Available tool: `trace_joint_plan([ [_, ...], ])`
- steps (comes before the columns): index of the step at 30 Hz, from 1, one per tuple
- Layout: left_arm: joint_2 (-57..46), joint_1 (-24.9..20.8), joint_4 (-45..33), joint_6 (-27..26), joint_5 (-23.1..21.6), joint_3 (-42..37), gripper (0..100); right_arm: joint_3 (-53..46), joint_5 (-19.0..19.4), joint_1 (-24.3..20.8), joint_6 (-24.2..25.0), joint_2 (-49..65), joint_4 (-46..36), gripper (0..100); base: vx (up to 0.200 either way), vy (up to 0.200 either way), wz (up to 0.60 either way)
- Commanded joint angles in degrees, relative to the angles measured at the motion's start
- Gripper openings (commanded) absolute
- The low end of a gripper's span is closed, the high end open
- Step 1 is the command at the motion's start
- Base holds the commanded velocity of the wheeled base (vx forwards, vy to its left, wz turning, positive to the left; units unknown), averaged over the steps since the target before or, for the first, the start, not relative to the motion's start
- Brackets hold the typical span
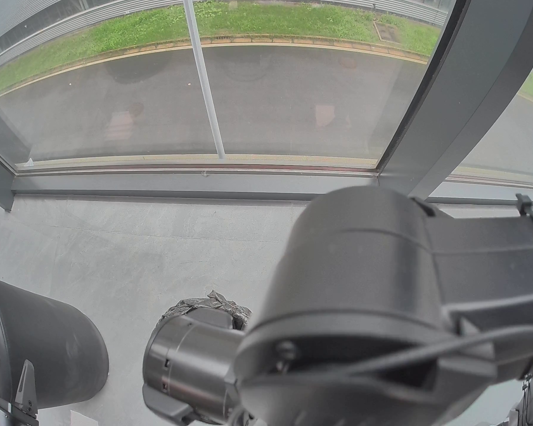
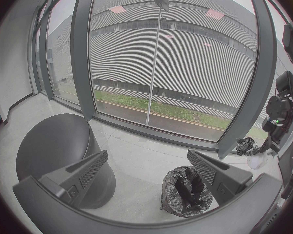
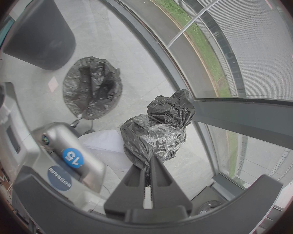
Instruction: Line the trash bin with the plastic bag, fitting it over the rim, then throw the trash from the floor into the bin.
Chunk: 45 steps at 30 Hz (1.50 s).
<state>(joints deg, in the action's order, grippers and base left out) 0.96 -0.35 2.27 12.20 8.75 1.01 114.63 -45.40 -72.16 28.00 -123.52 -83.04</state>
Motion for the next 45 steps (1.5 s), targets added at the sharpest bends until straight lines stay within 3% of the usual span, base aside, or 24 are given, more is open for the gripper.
trace_joint_plan([
  [1,-0.9,0.0,0.0,0.1,0.0,-0.7,100,0.0,1.8,-2.7,1.2,0.7,-0.6,0,0.000,0.000,0.00],
  [9,-0.9,0.0,0.0,0.3,0.1,-0.7,100,0.0,8.0,1.2,1.2,-3.8,2.1,0,0.000,0.000,0.00],
  [18,-0.9,0.0,0.0,0.3,0.1,-0.7,100,0.0,8.2,3.4,1.2,-3.2,3.9,0,0.000,0.000,0.00],
  [33,-0.9,0.0,0.0,0.3,0.1,-0.7,100,0.0,8.1,3.3,1.1,-3.8,7.0,0,-0.200,0.000,0.00],
  [45,-0.9,0.0,0.0,0.2,0.1,-0.7,100,0.0,8.1,3.9,1.0,-4.6,8.8,0,0.000,0.000,0.00],
])
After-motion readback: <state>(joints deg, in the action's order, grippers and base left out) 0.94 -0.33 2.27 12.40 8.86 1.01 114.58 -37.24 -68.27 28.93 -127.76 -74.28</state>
